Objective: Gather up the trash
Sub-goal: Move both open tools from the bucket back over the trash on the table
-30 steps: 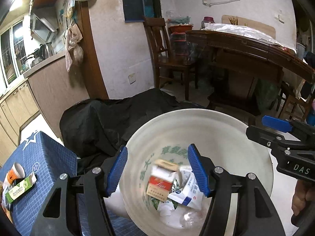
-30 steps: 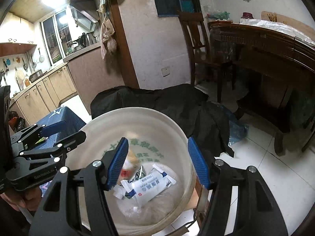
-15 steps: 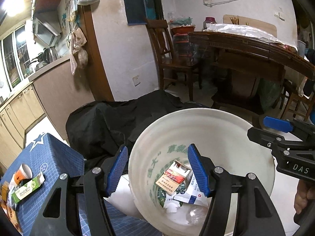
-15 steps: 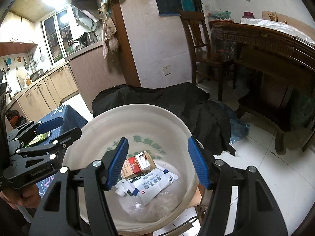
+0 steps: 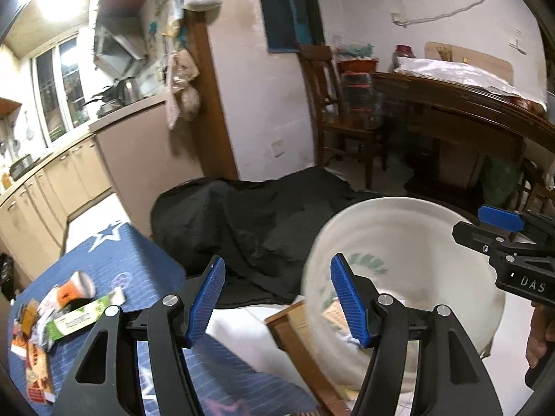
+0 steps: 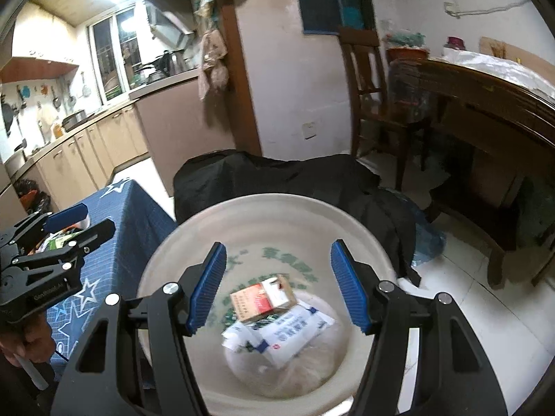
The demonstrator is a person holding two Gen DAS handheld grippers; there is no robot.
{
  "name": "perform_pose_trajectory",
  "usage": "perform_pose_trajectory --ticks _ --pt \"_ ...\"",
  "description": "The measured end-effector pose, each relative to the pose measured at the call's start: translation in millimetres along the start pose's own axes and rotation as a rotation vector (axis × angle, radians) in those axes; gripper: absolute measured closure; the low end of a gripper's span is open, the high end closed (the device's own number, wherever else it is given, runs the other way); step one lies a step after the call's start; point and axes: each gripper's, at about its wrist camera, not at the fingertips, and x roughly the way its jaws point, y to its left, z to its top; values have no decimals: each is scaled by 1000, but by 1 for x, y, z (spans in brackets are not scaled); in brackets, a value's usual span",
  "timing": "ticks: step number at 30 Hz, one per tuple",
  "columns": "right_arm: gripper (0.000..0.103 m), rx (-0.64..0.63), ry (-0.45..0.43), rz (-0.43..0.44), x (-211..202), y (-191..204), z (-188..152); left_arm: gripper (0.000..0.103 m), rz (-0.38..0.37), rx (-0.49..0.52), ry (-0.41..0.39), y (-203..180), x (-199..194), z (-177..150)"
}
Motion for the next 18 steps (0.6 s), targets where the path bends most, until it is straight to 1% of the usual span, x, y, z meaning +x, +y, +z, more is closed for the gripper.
perform_pose_trajectory --ticks 7,10,15,18 --pt "43 -62 14 69 19 51 8 38 104 -52 -7 59 -22 -16" --pt "43 -86 21 99 25 74 9 38 137 -82 -4 83 -29 -23" --pt "43 -134 42 167 39 121 9 38 208 -128 -1 131 -49 -46" --pt "43 -170 58 205 46 151 6 38 249 -173 14 160 -60 -64"
